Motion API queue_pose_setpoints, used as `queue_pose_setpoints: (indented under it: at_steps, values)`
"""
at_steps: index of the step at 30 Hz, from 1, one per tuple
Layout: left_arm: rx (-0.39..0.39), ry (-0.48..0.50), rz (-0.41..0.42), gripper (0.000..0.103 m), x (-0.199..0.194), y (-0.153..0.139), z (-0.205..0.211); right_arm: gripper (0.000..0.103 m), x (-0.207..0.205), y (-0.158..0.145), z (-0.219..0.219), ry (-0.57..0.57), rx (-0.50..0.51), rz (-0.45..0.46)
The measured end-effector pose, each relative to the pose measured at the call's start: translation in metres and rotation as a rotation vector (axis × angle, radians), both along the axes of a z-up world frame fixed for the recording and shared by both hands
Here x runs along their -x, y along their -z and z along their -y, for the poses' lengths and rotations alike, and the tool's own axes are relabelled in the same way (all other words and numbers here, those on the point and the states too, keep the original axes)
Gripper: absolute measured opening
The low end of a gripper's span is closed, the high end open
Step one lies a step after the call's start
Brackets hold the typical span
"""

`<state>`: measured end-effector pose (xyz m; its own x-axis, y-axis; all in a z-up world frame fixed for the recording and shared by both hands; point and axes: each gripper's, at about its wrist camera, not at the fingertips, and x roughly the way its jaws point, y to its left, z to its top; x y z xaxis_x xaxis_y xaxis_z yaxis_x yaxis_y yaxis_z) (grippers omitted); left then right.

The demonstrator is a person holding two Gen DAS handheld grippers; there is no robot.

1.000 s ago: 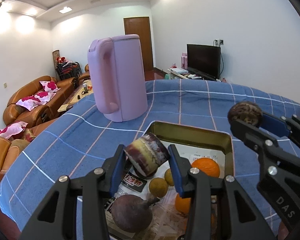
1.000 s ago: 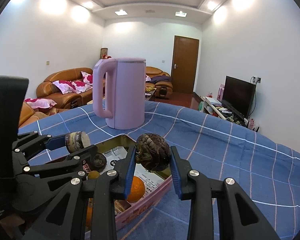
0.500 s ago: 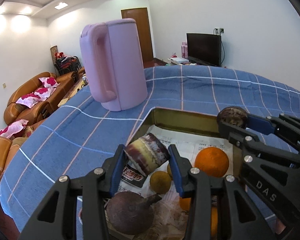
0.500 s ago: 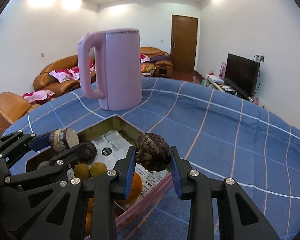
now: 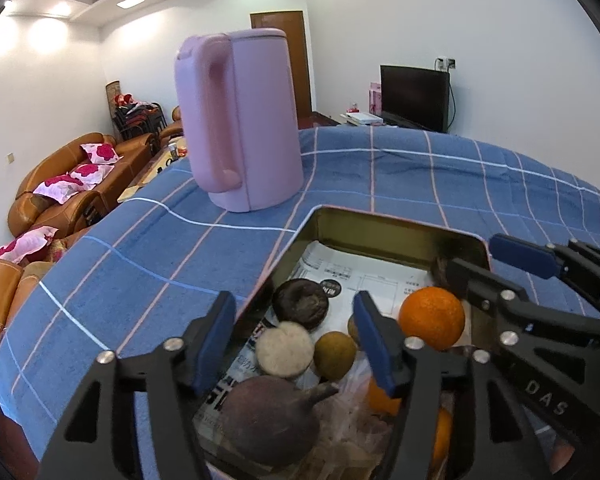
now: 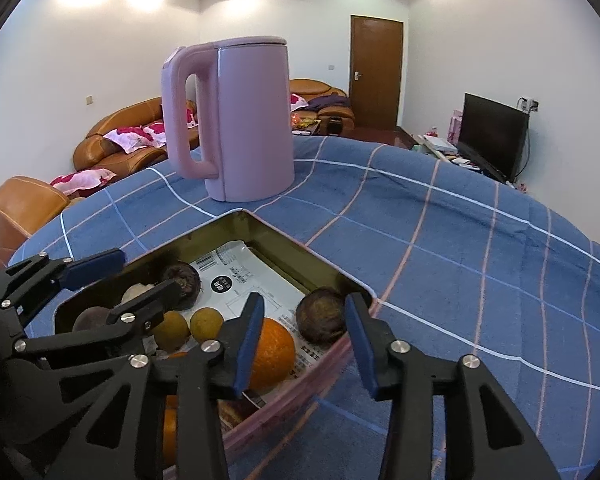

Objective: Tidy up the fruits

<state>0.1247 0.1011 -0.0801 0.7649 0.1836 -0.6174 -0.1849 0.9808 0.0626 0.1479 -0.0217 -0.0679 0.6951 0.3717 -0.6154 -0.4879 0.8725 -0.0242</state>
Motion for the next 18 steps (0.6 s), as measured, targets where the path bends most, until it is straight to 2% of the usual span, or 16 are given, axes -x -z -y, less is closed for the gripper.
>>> queue_pose_setpoints:
  at_steps: [5, 10, 18]
  values:
    - [0.029, 0.011, 0.042, 0.08, 0.019, -0.011, -0.001, 0.056, 0.018, -0.011, 0.012, 0.028, -0.01, 0.026]
    - [0.037, 0.01, 0.087, 0.093, 0.036, -0.023, 0.003, 0.057, 0.039, -0.021, 0.023, 0.059, -0.01, 0.058]
    - [0.042, 0.025, 0.135, 0.095, 0.054, -0.036, 0.008, 0.06, 0.071, -0.042, 0.043, 0.095, -0.03, 0.134]
